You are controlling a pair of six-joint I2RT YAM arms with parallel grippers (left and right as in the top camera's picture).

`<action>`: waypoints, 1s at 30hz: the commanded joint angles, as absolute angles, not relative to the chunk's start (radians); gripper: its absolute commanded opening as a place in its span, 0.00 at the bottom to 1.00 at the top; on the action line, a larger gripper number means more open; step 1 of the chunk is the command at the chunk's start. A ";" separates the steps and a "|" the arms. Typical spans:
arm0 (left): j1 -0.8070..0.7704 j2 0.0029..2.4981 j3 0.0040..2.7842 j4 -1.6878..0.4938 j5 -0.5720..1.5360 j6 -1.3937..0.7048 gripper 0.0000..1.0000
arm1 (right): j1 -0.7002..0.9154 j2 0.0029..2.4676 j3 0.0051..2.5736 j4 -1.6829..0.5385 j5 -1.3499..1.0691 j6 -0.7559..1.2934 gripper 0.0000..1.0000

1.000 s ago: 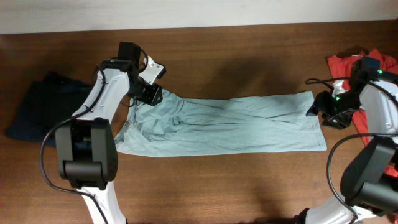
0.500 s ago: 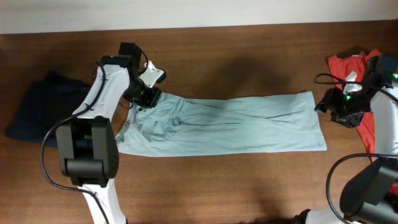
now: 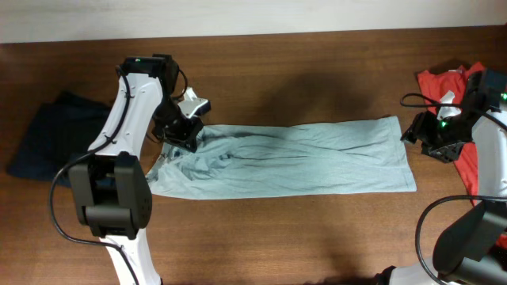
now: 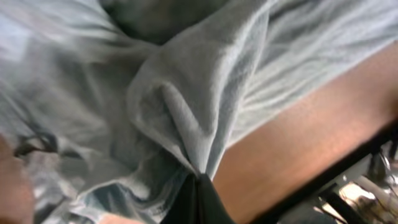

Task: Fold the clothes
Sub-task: 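Lower the left gripper onto the strip's left end and grasp it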

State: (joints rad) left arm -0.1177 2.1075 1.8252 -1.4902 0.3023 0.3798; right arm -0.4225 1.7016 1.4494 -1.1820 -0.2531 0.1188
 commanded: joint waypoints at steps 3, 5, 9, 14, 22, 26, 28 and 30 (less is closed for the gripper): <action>-0.139 2.085 1.834 -1.544 0.352 0.391 0.13 | -0.427 1.681 1.470 -1.186 -0.258 0.108 0.62; -0.144 2.085 1.834 -1.560 0.352 0.391 0.20 | -0.427 1.681 1.470 -1.187 -0.259 0.108 0.62; -0.144 2.085 1.834 -1.560 0.351 0.392 0.30 | -0.427 1.681 1.470 -1.187 -0.259 0.108 0.61; -0.148 2.085 1.834 -1.418 0.363 0.391 0.33 | -0.427 1.681 1.470 -1.186 -0.259 0.108 0.62; -0.228 2.137 1.833 -1.310 0.343 0.418 0.43 | -0.427 1.681 1.470 -1.193 -0.259 0.108 0.62; -0.263 2.201 1.833 -1.309 0.248 0.417 0.42 | -0.427 1.681 1.470 -1.193 -0.259 0.108 0.62; -0.270 2.234 1.833 -1.309 0.226 0.413 0.41 | -0.427 1.681 1.470 -1.193 -0.259 0.108 0.62; -0.271 2.258 1.833 -1.305 0.211 0.412 0.38 | -0.427 1.681 1.470 -1.193 -0.259 0.108 0.62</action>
